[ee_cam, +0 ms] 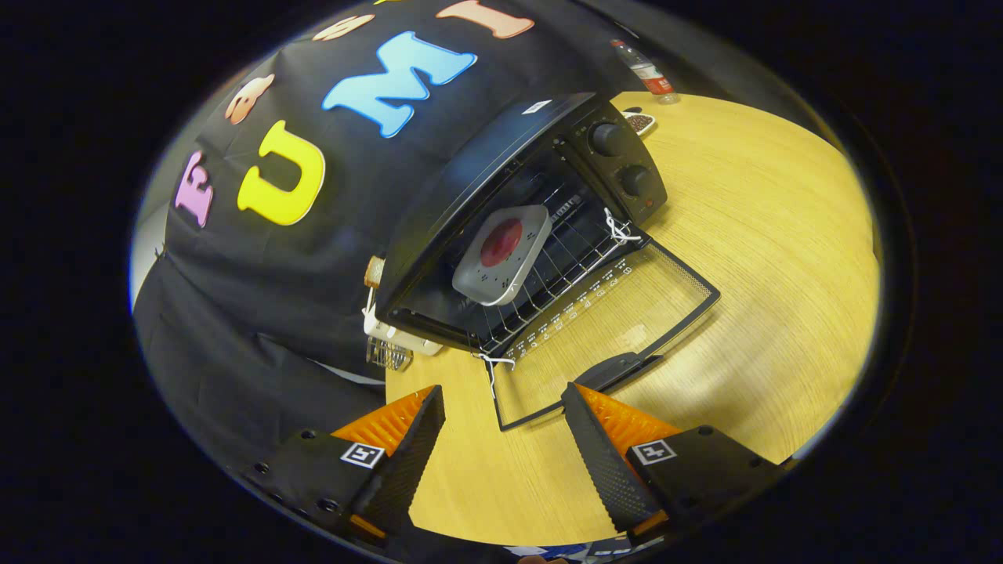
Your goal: Open the toaster oven, put the food inside, and close the toaster oven door.
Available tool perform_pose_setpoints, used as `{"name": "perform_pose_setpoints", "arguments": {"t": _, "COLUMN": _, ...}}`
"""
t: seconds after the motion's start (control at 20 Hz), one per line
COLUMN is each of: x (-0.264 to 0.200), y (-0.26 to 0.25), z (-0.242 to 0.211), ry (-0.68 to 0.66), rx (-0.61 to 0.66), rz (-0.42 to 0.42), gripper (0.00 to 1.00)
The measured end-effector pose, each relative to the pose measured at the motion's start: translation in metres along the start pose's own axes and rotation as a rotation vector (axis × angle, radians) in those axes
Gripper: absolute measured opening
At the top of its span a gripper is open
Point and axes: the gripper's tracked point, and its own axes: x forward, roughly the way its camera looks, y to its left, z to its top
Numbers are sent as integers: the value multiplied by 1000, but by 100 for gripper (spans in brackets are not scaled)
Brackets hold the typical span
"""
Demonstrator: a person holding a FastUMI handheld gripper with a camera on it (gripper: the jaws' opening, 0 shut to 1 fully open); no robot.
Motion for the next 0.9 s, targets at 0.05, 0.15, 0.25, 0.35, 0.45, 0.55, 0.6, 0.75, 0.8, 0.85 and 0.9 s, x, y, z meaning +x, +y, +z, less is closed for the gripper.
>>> {"name": "perform_pose_setpoints", "arguments": {"t": 0.05, "x": -3, "y": -3, "z": -6, "ry": 11, "rx": -39, "rz": -18, "gripper": 99}}
{"name": "perform_pose_setpoints", "arguments": {"t": 0.15, "x": -8, "y": -6, "z": -26, "ry": 61, "rx": -126, "rz": -36, "gripper": 98}}
{"name": "perform_pose_setpoints", "arguments": {"t": 0.25, "x": -11, "y": -16, "z": -39, "ry": 94, "rx": -239, "rz": -79, "gripper": 99}}
{"name": "perform_pose_setpoints", "arguments": {"t": 0.35, "x": -12, "y": -26, "z": -43, "ry": 116, "rx": -345, "rz": -118, "gripper": 99}}
{"name": "perform_pose_setpoints", "arguments": {"t": 0.45, "x": -12, "y": -34, "z": -38, "ry": 121, "rx": -423, "rz": -144, "gripper": 99}}
{"name": "perform_pose_setpoints", "arguments": {"t": 0.55, "x": -4, "y": -42, "z": -35, "ry": 117, "rx": -467, "rz": -168, "gripper": 99}}
{"name": "perform_pose_setpoints", "arguments": {"t": 0.6, "x": 0, "y": -47, "z": -35, "ry": 121, "rx": -482, "rz": -183, "gripper": 98}}
{"name": "perform_pose_setpoints", "arguments": {"t": 0.75, "x": 10, "y": -67, "z": -34, "ry": 154, "rx": -541, "rz": -246, "gripper": 99}}
{"name": "perform_pose_setpoints", "arguments": {"t": 0.8, "x": 12, "y": -72, "z": -34, "ry": 164, "rx": -566, "rz": -262, "gripper": 99}}
{"name": "perform_pose_setpoints", "arguments": {"t": 0.85, "x": 14, "y": -79, "z": -32, "ry": 170, "rx": -595, "rz": -280, "gripper": 99}}
{"name": "perform_pose_setpoints", "arguments": {"t": 0.9, "x": 16, "y": -88, "z": -29, "ry": 174, "rx": -619, "rz": -300, "gripper": 99}}
